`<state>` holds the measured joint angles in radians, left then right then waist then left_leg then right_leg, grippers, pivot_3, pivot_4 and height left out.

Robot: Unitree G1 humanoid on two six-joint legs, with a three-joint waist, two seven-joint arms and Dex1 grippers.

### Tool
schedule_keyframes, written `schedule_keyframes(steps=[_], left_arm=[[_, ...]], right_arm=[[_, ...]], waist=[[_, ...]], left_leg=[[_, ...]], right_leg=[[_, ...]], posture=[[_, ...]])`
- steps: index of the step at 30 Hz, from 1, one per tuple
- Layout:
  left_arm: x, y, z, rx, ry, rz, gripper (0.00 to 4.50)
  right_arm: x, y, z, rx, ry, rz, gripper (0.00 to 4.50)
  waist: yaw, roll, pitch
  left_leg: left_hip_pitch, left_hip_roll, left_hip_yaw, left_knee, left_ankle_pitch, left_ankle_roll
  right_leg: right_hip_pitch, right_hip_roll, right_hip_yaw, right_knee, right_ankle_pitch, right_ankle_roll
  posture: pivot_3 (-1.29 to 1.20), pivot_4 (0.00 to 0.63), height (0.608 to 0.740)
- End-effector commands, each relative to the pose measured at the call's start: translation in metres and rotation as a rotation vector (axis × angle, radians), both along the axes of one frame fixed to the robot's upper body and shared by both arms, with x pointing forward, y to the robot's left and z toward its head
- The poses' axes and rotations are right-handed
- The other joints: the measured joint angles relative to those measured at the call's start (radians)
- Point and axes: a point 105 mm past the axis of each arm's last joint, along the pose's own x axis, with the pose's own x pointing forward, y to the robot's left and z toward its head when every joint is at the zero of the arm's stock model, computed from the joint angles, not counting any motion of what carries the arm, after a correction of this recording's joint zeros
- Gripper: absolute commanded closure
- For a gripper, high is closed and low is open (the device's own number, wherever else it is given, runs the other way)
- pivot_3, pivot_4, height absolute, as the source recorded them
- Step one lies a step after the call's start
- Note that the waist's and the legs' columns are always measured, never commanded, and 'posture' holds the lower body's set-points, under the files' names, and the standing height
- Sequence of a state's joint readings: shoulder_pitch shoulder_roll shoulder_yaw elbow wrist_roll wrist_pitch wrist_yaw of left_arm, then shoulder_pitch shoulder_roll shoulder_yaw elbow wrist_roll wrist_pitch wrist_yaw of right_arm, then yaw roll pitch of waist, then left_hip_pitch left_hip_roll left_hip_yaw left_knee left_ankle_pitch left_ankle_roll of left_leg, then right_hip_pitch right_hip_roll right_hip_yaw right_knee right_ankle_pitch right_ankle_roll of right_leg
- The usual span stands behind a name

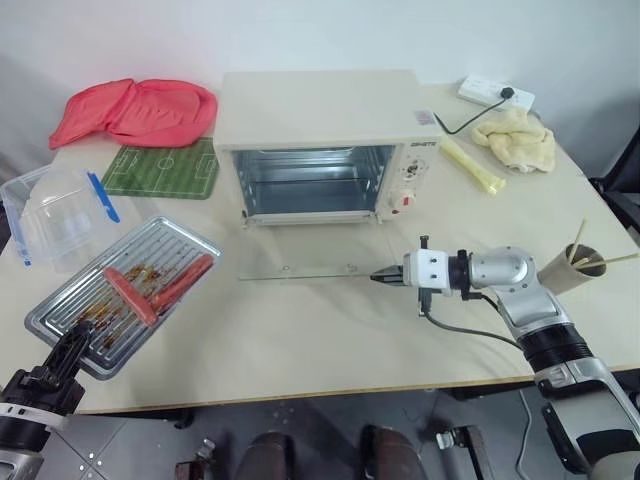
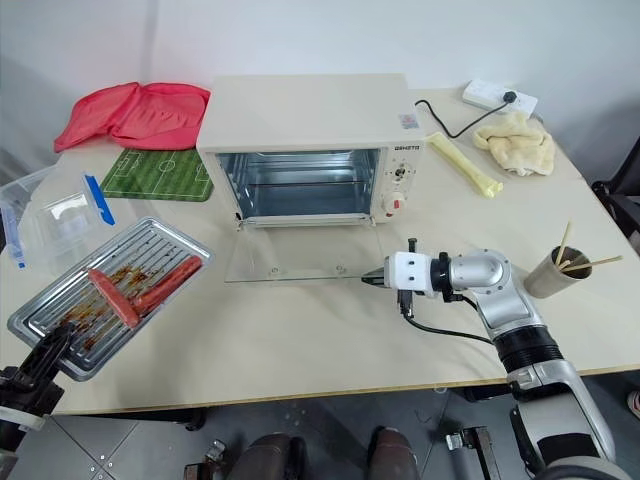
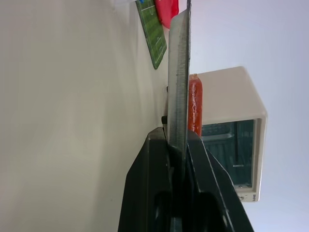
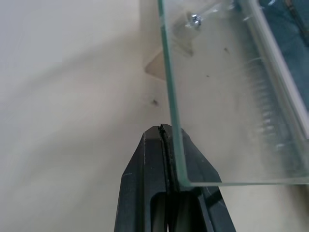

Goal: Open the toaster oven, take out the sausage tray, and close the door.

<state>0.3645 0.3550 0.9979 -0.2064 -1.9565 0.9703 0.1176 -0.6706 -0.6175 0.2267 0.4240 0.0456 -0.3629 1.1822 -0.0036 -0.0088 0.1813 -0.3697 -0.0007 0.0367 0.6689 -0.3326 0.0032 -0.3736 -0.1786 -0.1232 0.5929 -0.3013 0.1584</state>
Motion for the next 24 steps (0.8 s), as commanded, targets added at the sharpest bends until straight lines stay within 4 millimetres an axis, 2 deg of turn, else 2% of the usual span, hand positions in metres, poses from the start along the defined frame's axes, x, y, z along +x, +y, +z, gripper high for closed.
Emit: schedule_keyframes(steps=[1,10,13,17,20,24], left_arm=[[-0.004,0.004,0.003,0.002,-0.006,0.004,4.50],[0.004,-0.016,-0.011,-0.034,0.047,-0.110,4.50],[0.007,-0.036,-0.017,-0.028,0.085,-0.256,4.50],[0.013,-0.052,-0.020,-0.011,0.124,-0.398,4.50],[0.030,-0.064,-0.013,0.010,0.103,-0.514,4.50],[0.045,-0.074,-0.008,0.014,0.097,-0.605,4.50]], right_arm=[[0.004,0.006,0.047,0.089,-0.111,0.015,4.47],[0.020,0.019,0.097,0.114,-0.251,0.028,4.47],[0.034,0.024,0.120,0.146,-0.340,-0.011,4.47],[0.046,0.030,0.142,0.216,-0.407,-0.063,4.47],[0.042,0.031,0.150,0.252,-0.417,-0.063,4.47],[0.034,0.027,0.150,0.244,-0.415,-0.056,4.47]], waist=[[-0.003,0.000,0.000],[0.000,0.000,0.000],[-0.002,0.000,0.000],[-0.010,0.000,0.000],[-0.016,0.001,0.001],[-0.024,0.001,0.001]], left_leg=[[0.000,0.000,0.000,0.000,0.000,0.000],[0.000,0.001,0.000,0.000,0.000,0.000],[0.000,0.001,0.000,0.000,0.000,0.000],[0.000,0.001,0.000,-0.001,0.000,-0.001],[0.000,0.001,0.000,-0.001,0.000,-0.001],[-0.001,0.001,-0.001,-0.001,0.000,-0.001]], right_leg=[[0.000,0.000,0.000,0.000,0.000,0.000],[-0.001,0.001,0.000,0.000,0.000,0.000],[-0.001,0.001,0.000,0.000,0.000,0.000],[-0.001,0.001,0.001,0.000,0.000,0.000],[-0.002,0.001,0.001,0.001,0.000,0.000],[-0.002,0.001,0.000,0.002,0.000,0.000]], posture=[[0.00,0.150,0.740],[0.00,0.150,0.740],[0.00,0.150,0.740],[0.00,0.150,0.740],[0.00,0.150,0.740],[0.00,0.150,0.740]])
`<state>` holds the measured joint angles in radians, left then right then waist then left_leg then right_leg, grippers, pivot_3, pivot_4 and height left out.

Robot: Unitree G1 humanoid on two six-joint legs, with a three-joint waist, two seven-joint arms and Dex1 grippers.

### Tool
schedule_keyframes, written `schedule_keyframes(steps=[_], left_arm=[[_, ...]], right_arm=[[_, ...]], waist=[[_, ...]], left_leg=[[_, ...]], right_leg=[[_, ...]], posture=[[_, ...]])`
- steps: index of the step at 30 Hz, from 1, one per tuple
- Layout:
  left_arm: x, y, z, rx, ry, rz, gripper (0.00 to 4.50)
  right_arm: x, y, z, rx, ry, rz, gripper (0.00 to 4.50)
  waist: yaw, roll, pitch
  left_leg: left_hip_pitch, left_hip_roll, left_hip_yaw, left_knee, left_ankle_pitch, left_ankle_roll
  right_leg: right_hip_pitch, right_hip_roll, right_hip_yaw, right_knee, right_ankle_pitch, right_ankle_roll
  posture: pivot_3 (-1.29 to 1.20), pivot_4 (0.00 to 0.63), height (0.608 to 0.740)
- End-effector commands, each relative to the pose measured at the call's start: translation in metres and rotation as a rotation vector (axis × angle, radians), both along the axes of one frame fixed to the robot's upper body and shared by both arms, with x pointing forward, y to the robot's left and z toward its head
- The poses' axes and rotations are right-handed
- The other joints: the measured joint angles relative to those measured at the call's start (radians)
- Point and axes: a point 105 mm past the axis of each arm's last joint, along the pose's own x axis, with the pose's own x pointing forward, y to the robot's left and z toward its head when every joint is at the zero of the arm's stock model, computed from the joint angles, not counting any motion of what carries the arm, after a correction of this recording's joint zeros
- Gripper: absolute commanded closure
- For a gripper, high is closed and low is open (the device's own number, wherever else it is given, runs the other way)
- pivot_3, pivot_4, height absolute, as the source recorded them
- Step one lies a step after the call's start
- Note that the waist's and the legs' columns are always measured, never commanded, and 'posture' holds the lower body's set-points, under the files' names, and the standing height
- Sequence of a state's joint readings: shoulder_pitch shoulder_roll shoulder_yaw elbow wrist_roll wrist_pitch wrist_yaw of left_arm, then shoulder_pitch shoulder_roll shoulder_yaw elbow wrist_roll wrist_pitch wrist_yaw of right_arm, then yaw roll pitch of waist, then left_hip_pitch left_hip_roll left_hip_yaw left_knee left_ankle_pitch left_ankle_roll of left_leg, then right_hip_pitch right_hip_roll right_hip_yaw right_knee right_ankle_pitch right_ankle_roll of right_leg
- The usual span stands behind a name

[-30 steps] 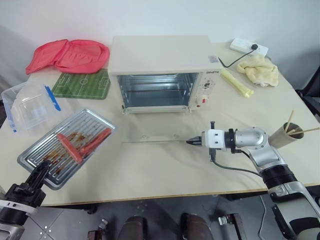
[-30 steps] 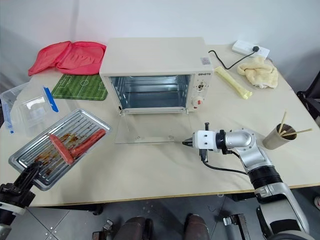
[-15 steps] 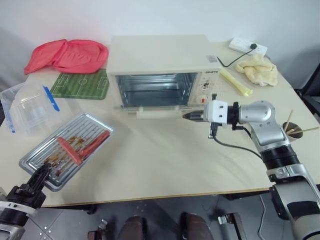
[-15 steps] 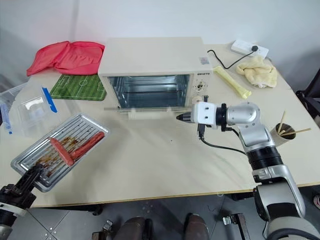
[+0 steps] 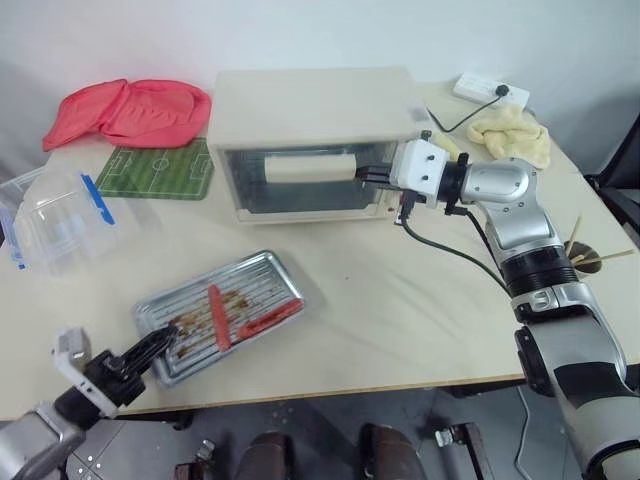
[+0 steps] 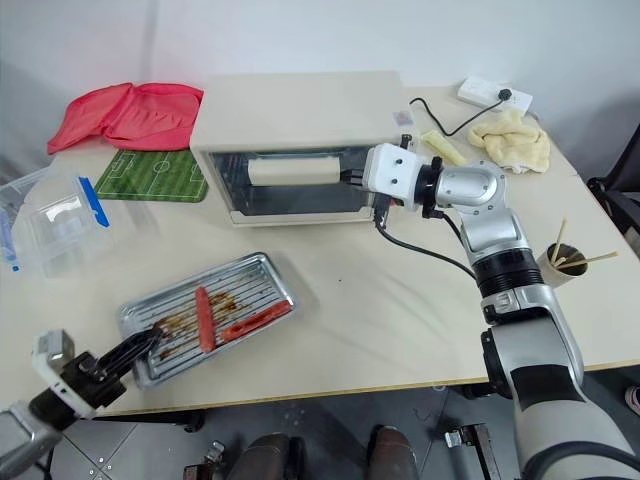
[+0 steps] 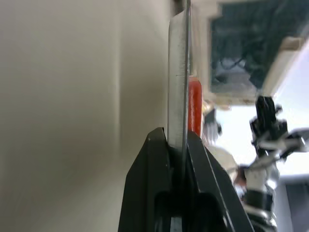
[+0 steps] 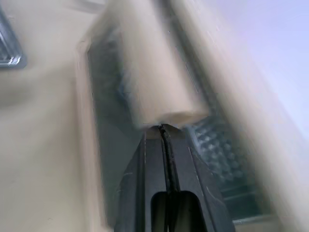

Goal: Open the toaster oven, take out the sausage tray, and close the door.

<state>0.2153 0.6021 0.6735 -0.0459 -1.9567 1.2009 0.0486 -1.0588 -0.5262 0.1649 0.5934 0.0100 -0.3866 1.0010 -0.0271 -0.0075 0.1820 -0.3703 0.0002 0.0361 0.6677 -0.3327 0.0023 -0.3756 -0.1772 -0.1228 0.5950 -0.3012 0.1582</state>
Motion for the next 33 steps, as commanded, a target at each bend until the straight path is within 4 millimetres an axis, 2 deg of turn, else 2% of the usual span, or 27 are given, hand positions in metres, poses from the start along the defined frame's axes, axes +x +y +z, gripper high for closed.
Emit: schedule_keyframes(steps=[1,5,14,22,33], left_arm=[[0.009,-0.011,0.006,-0.021,-0.016,-0.098,4.50],[0.028,-0.027,0.016,-0.026,-0.044,-0.187,4.50],[0.043,-0.050,0.016,-0.027,-0.011,-0.325,4.50],[0.056,-0.077,0.012,0.019,0.031,-0.443,4.50],[0.091,-0.107,-0.005,0.112,0.086,-0.551,4.50]], right_arm=[[-0.015,-0.010,0.021,0.034,-0.053,0.016,4.47],[-0.034,-0.024,0.004,-0.021,0.044,0.030,4.47],[-0.062,-0.050,-0.029,-0.142,0.215,0.013,4.47],[-0.069,-0.068,-0.061,-0.195,0.297,-0.057,4.47],[-0.067,-0.071,-0.061,-0.134,0.274,-0.125,4.47]], waist=[[-0.001,0.000,0.000],[0.000,0.000,0.000],[0.001,0.000,0.000],[0.014,0.000,0.000],[0.043,0.000,0.000]], left_leg=[[0.000,0.000,0.000,-0.001,0.000,0.000],[0.000,0.000,-0.001,-0.003,0.000,-0.001],[0.001,0.000,-0.001,-0.002,0.000,-0.001],[0.000,-0.001,0.000,0.000,0.000,-0.001],[0.000,-0.002,0.006,0.002,0.000,0.000]], right_leg=[[0.000,0.000,0.000,0.001,0.000,0.000],[0.000,0.000,-0.001,0.001,0.000,0.000],[0.000,0.000,0.000,0.001,0.000,0.001],[0.000,0.000,0.000,0.002,0.000,0.001],[0.001,0.000,0.000,0.002,0.000,0.001]], posture=[[0.00,0.150,0.740],[0.00,0.150,0.740],[0.00,0.150,0.740],[0.00,0.150,0.740],[0.00,0.150,0.740]])
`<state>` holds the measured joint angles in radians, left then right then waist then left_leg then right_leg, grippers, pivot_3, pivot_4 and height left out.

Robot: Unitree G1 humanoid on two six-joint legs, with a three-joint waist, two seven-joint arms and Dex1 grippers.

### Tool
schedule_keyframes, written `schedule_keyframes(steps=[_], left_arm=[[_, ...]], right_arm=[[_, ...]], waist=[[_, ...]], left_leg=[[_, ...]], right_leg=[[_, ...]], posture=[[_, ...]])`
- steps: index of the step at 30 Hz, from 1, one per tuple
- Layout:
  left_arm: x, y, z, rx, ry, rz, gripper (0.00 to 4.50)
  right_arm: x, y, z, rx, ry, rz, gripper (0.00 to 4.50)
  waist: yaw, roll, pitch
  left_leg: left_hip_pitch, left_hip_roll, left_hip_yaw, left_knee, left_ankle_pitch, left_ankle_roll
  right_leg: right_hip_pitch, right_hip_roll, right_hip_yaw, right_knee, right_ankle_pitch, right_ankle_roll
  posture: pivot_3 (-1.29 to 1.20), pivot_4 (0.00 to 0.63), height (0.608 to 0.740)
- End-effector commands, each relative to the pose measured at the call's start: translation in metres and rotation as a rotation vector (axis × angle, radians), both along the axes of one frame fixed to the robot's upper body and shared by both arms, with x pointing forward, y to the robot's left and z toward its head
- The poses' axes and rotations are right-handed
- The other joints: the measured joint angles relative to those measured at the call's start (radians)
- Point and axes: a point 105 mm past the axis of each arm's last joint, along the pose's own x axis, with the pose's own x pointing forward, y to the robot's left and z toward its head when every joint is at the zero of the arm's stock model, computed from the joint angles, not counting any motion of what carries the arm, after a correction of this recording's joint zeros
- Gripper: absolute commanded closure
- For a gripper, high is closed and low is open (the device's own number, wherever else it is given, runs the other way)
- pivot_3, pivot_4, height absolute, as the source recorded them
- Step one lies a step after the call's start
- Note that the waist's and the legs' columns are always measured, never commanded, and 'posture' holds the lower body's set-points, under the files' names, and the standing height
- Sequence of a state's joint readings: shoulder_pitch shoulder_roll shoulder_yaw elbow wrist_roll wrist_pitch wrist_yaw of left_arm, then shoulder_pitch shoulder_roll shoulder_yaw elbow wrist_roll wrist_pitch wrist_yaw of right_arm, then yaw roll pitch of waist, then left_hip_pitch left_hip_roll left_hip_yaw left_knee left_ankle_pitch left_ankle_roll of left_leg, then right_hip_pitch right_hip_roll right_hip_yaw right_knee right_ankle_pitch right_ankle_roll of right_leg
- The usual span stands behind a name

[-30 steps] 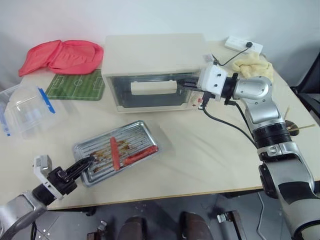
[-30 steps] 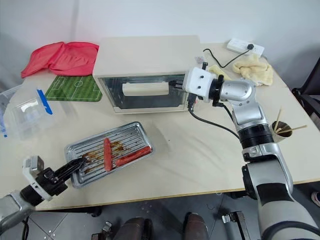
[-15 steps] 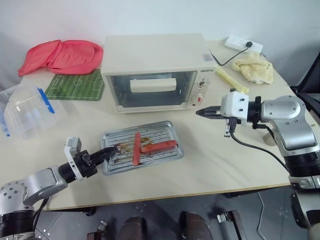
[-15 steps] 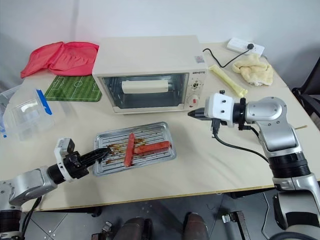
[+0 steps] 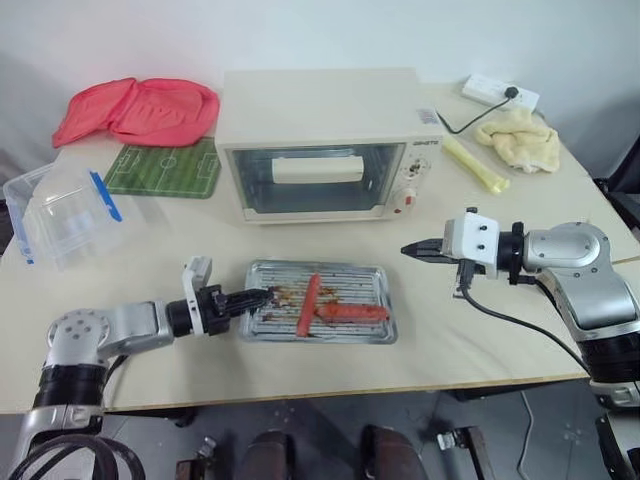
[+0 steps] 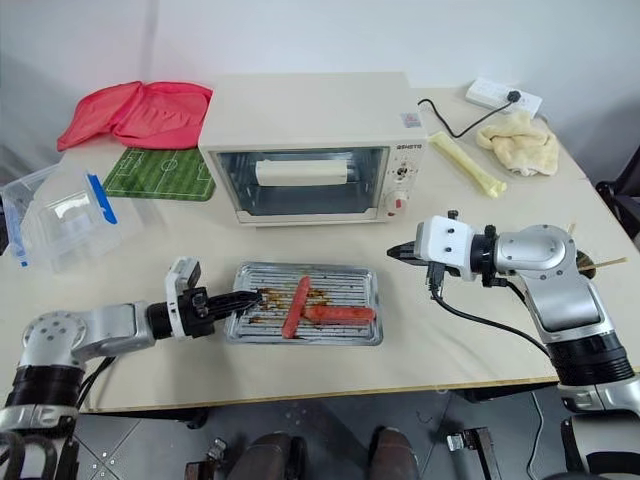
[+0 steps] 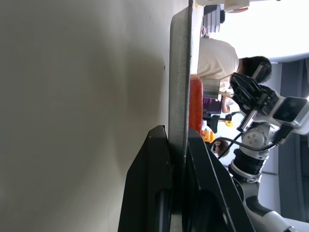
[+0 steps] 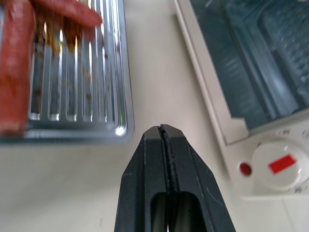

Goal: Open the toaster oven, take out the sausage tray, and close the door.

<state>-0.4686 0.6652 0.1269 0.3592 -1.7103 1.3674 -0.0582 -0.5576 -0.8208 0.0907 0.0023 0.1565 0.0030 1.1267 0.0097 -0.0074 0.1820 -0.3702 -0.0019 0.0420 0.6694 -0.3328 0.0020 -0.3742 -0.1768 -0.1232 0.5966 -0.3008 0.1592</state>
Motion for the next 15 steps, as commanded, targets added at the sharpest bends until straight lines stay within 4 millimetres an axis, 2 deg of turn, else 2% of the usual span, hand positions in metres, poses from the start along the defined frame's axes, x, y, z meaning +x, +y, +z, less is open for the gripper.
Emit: schedule_keyframes(steps=[1,4,6,10,15], left_arm=[[0.008,-0.010,-0.009,0.005,0.020,-0.025,4.50],[0.011,-0.017,-0.016,0.019,0.038,-0.052,4.50],[0.011,-0.020,-0.023,0.081,0.032,-0.068,3.84],[0.013,-0.022,-0.020,0.069,0.018,-0.075,2.74],[0.023,-0.004,-0.023,0.149,0.009,0.002,1.22]], right_arm=[[-0.001,-0.006,0.012,0.013,-0.058,-0.031,4.47],[-0.002,-0.007,0.014,0.017,-0.065,-0.040,4.47],[-0.001,-0.009,0.016,0.022,-0.078,-0.057,4.50],[-0.001,-0.012,0.016,0.020,-0.078,-0.068,4.50],[0.000,-0.013,0.013,0.019,-0.061,-0.070,4.50]], waist=[[0.014,0.001,0.000],[0.021,0.002,-0.001],[0.023,0.002,-0.001],[0.022,0.002,-0.001],[0.019,0.002,-0.001]], left_leg=[[0.000,0.000,0.000,0.001,0.000,0.000],[0.000,0.000,0.000,0.004,0.000,0.001],[0.000,-0.001,-0.001,0.006,0.001,0.001],[0.000,0.000,-0.002,0.009,0.001,0.001],[0.000,0.000,-0.003,0.009,0.001,0.001]], right_leg=[[0.000,0.000,0.000,0.000,0.000,0.000],[0.002,0.000,0.000,0.000,0.000,0.000],[0.004,0.000,0.000,-0.001,0.000,0.000],[0.007,0.000,0.000,-0.001,0.000,0.000],[0.007,0.000,-0.001,-0.001,0.000,0.001]], posture=[[0.00,0.150,0.740],[0.00,0.150,0.740],[0.00,0.150,0.740],[0.00,0.150,0.740],[0.00,0.150,0.740]])
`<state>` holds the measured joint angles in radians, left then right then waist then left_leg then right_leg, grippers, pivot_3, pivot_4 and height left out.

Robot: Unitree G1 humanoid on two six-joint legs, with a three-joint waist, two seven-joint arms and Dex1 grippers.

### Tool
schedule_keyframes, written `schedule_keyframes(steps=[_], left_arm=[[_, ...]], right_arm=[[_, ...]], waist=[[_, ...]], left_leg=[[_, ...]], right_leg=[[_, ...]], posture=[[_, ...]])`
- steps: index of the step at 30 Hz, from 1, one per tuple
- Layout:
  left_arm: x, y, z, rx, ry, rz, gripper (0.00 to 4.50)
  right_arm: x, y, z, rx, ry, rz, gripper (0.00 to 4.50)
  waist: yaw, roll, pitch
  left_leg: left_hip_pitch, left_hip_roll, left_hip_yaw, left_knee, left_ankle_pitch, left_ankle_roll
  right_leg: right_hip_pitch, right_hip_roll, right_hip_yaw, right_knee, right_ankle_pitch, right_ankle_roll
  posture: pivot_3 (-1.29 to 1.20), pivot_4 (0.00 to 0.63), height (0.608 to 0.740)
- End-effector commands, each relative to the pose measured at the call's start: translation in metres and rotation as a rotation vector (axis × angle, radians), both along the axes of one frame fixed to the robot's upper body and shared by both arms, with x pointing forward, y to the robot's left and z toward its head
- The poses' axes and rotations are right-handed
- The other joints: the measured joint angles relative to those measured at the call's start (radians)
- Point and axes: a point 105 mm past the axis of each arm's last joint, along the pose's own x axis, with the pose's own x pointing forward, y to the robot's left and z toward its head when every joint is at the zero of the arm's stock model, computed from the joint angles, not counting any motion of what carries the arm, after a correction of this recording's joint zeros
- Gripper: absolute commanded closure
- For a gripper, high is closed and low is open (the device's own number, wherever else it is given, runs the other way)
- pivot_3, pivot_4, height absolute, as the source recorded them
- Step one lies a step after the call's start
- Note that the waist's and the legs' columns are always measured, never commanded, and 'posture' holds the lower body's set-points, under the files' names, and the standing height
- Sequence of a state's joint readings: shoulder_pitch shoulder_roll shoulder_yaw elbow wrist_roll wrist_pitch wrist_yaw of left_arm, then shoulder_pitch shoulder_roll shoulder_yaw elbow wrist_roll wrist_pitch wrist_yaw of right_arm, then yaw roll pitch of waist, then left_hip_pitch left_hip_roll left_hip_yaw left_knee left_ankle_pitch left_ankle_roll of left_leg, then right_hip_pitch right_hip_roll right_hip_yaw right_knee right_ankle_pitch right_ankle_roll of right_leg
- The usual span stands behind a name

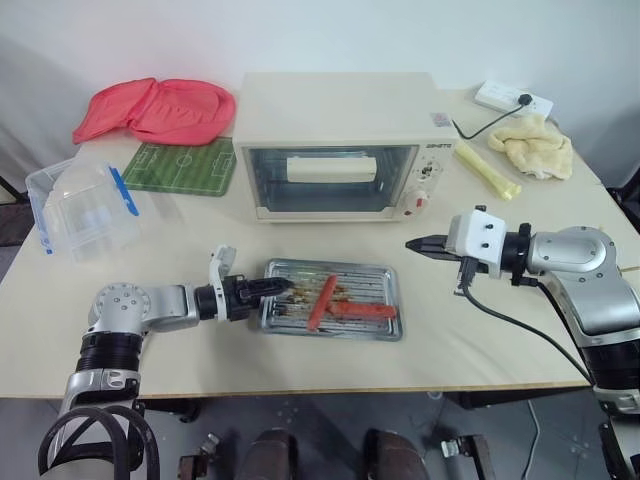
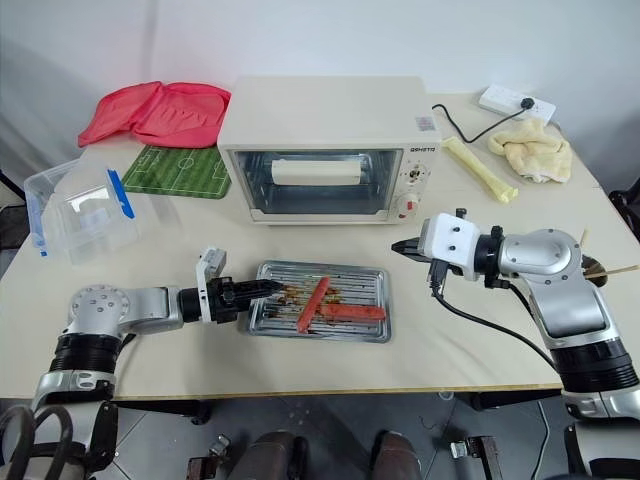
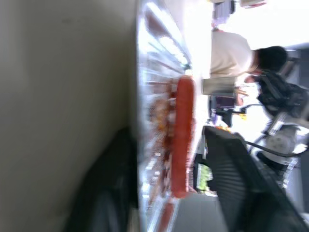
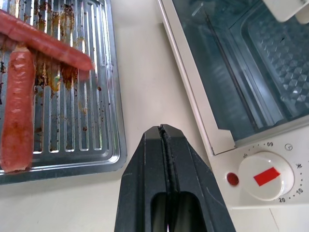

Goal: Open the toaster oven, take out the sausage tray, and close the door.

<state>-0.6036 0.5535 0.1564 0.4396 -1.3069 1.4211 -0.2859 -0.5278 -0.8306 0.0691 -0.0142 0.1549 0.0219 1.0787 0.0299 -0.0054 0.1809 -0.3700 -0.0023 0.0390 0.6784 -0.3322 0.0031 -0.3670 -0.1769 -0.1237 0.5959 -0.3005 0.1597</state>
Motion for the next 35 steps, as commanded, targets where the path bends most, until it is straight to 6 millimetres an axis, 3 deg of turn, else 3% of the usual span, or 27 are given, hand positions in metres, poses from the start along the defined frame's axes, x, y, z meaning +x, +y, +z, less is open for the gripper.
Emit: schedule_keyframes(steps=[1,4,6,9,11,16,21,26,33,35], left_arm=[[0.006,0.019,-0.016,0.112,0.030,0.083,0.94],[0.007,0.031,-0.011,0.149,0.001,0.109,0.11],[0.008,0.041,-0.008,0.199,-0.040,0.131,0.03],[0.011,0.059,-0.005,0.320,-0.132,0.170,0.00],[0.010,0.067,-0.003,0.397,-0.218,0.160,0.00],[0.014,0.084,0.031,0.503,-0.804,0.149,0.00],[0.000,0.100,0.026,0.635,-1.113,0.012,0.00],[-0.007,0.109,0.029,0.677,-1.242,-0.048,0.00],[-0.020,0.118,0.031,0.581,-1.238,-0.121,0.00],[-0.014,0.126,0.024,0.662,-1.191,-0.115,0.00]], right_arm=[[-0.001,-0.006,0.012,-0.003,-0.042,-0.013,4.50],[-0.001,-0.006,0.009,-0.004,-0.021,-0.011,4.50],[0.000,-0.009,0.005,-0.015,0.018,-0.026,4.50],[0.002,-0.013,-0.003,-0.008,0.117,-0.056,3.92],[0.000,-0.013,-0.003,0.017,0.145,-0.043,3.29],[-0.013,-0.017,-0.020,0.030,0.239,0.023,1.61],[-0.019,-0.031,-0.026,0.108,0.309,0.011,0.02],[-0.017,-0.047,-0.032,0.117,0.316,-0.062,0.02],[-0.015,-0.063,-0.042,0.147,0.256,-0.198,0.02],[-0.009,-0.072,-0.042,0.186,0.199,-0.302,0.02]], waist=[[-0.002,0.000,0.000],[-0.008,0.000,0.000],[-0.012,0.000,0.000],[-0.026,0.000,0.000],[-0.035,0.000,0.000],[-0.044,0.000,0.000],[-0.031,0.000,0.000],[-0.015,0.000,0.000],[-0.015,0.000,0.000],[-0.015,0.000,0.000]], left_leg=[[0.000,0.000,0.000,0.000,0.000,0.000],[0.002,0.001,0.000,0.001,0.000,0.000],[0.002,0.001,0.000,0.001,0.000,-0.001],[0.002,0.002,0.000,0.000,0.000,-0.001],[0.002,0.003,0.000,-0.001,0.001,-0.001],[0.002,0.005,0.006,-0.007,0.001,-0.004],[-0.002,0.006,0.010,-0.010,0.001,-0.003],[-0.002,0.007,0.010,-0.011,0.000,-0.002],[-0.002,0.007,0.010,-0.011,0.000,-0.001],[-0.001,0.007,0.010,-0.011,0.000,-0.001]], right_leg=[[0.001,0.000,0.000,0.000,0.000,0.000],[0.001,0.000,0.000,0.001,0.000,0.000],[0.001,0.000,0.001,0.003,0.000,0.000],[-0.001,0.001,0.002,0.004,0.000,-0.001],[-0.002,0.002,0.002,0.004,0.000,-0.001],[-0.007,0.006,0.007,0.002,0.000,-0.003],[-0.010,0.006,0.006,-0.004,0.001,-0.003],[-0.010,0.006,0.005,-0.005,0.001,-0.003],[-0.010,0.006,0.005,-0.004,0.001,-0.003],[-0.010,0.006,0.005,-0.004,0.001,-0.003]], posture=[[0.00,0.150,0.740],[0.00,0.150,0.740],[0.00,0.150,0.740],[0.00,0.150,0.740],[0.00,0.150,0.740],[0.00,0.150,0.740],[0.00,0.150,0.740],[0.00,0.150,0.740],[0.00,0.150,0.740],[0.00,0.150,0.740]])
